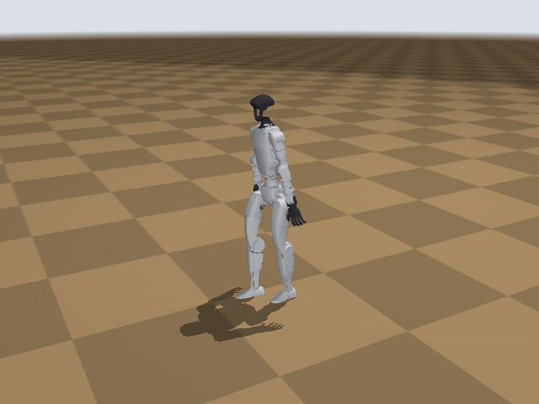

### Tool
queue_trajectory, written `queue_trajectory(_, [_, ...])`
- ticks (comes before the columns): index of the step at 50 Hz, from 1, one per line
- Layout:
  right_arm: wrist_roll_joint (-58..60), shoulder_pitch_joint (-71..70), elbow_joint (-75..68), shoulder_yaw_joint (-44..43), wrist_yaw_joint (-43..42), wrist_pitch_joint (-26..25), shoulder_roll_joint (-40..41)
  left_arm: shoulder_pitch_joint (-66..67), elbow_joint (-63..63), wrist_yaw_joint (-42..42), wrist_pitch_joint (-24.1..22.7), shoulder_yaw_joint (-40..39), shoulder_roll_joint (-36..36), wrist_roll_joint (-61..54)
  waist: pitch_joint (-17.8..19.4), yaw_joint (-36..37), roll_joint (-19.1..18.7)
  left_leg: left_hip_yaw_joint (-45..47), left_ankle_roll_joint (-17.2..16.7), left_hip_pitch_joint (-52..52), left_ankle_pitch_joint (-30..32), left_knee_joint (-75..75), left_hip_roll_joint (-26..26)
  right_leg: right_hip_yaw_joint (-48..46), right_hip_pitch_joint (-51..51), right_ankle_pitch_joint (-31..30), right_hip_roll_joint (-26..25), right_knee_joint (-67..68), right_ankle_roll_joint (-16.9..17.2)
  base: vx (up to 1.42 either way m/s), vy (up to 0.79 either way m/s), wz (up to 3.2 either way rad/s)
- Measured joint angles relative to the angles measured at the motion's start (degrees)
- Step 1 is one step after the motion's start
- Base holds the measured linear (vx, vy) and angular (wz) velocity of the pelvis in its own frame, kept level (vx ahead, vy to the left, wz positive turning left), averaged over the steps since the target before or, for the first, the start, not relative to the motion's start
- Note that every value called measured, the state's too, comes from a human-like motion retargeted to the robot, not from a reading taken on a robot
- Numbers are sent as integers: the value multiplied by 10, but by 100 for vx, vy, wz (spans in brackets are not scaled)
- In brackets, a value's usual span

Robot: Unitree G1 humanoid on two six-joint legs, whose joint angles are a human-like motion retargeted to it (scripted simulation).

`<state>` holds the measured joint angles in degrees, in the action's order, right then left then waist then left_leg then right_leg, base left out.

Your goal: Upper body actions

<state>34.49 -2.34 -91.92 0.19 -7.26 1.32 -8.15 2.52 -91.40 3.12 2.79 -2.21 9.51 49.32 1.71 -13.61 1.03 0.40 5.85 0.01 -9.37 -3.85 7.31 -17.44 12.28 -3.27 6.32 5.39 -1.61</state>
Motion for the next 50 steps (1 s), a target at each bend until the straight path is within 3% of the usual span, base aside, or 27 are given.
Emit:
queue_trajectory(8, [2, -4, 2, 3, -10, -1, 2, 2, -6, -7, 7, -7, 8, 1, 11, -7, 2, 10, 14, -1, -2, 4, 8, 2, 13, -13, 15, 17, 18, -7, 11, -16])
queue_trajectory(16, [-37, 2, -17, -13, -5, 4, 3, -5, 9, -9, 5, -8, 7, 2, 11, 63, 19, 76, 21, 0, -8, 13, 13, 59, 18, -4, 13, 33, 33, -4, 5, -66])
queue_trajectory(20, [-61, 7, -29, -25, 4, 2, 2, -2, 18, -9, -1, -3, -1, -4, 19, 5, 9, 9, 25, 7, -4, 2, 15, -7, 5, -22, 27, 23, 28, 4, 2, 125])
queue_trajectory(38, [-18, 0, -3, -20, -27, -16, 5, -1, 10, -9, -3, 5, -8, 3, 11, 10, 9, 7, 25, 16, -14, 0, 15, -5, 20, -31, 39, 73, 55, 2, 0, -2])
queue_trajectory(50, [-10, -1, 1, -13, -28, -13, 10, -21, -22, -6, 4, 14, 0, 4, 3, -14, -13, 5, 17, 10, -24, 3, -8, -15, 80, -72, 43, 174, 29, 5, -1, 9])
